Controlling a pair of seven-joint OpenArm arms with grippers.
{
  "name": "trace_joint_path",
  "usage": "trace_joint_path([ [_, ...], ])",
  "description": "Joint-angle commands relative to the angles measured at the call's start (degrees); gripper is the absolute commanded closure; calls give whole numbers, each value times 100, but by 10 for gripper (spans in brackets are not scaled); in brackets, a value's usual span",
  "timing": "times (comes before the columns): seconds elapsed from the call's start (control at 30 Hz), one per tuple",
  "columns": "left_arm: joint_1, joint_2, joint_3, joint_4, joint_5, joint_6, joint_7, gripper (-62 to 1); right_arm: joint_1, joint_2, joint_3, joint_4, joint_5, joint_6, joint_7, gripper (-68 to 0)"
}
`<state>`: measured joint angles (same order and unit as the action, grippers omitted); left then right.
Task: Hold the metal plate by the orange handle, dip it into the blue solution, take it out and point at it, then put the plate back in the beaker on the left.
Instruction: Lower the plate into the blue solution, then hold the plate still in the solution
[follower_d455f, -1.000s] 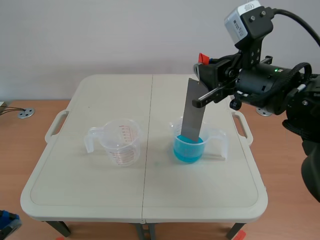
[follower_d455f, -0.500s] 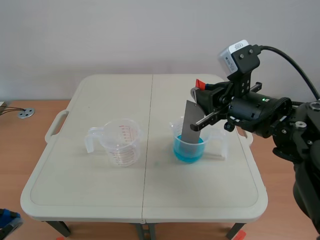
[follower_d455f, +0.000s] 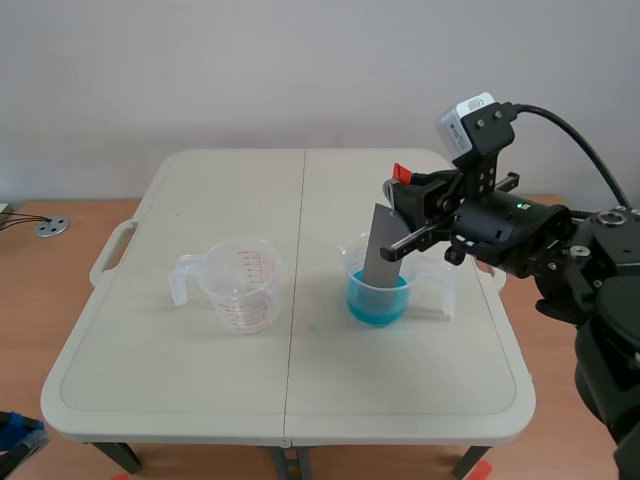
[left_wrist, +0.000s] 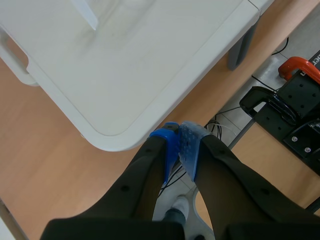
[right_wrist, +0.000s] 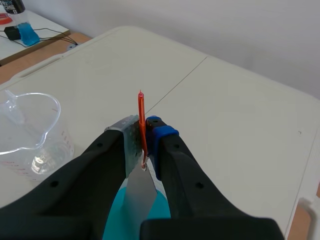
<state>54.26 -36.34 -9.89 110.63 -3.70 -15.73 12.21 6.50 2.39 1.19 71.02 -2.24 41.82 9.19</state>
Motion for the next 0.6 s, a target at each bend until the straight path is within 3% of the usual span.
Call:
trace_joint_path([
  [0.0, -15, 44, 13, 70, -33, -7, -42, -17, 33, 33, 26, -11, -92, 90, 20, -13],
  [0.57, -15, 44, 13, 70, -33, -7, -42, -17, 33, 33, 26, -11, -168, 90, 48, -13],
])
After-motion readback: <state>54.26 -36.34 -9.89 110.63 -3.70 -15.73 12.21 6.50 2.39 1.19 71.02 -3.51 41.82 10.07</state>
